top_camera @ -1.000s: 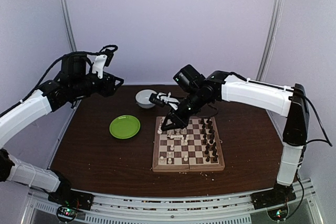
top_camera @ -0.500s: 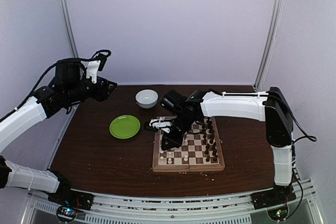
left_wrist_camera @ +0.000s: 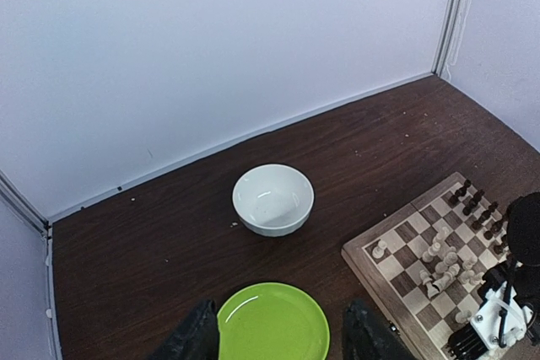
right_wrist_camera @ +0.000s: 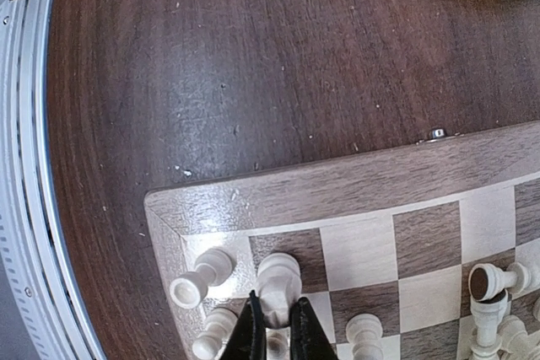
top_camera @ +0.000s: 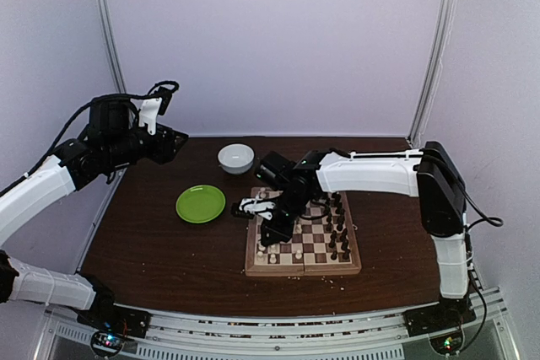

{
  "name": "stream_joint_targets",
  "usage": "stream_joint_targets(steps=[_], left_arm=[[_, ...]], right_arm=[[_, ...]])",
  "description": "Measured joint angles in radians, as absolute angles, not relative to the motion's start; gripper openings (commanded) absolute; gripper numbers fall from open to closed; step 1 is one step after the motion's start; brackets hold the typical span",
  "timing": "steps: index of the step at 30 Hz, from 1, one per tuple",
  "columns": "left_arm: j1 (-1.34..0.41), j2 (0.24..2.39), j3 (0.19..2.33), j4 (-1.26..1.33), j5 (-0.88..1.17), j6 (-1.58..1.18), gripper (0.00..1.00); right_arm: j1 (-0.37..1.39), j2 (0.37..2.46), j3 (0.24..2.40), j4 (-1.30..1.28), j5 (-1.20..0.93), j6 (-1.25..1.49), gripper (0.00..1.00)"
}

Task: Set up the chess pieces on the board
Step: Place the knight at g1.

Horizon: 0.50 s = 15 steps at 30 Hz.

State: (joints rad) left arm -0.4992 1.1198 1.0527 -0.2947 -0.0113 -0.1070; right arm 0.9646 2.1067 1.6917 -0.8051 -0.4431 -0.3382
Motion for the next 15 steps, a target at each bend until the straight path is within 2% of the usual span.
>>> stream_joint_targets(steps=[8,15], left_arm=[[-0.499,1.12,1.053,-0.295,-0.007,-0.111,0.51],[-0.499,1.124,1.053,-0.294,0.003,-0.114,0.52]], right_arm=[[0.965,2.117,1.693,-0.805,-0.442,-0.338,0.07],[0.967,2.117,1.693,-0.805,-0.436,-0.336,0.21]])
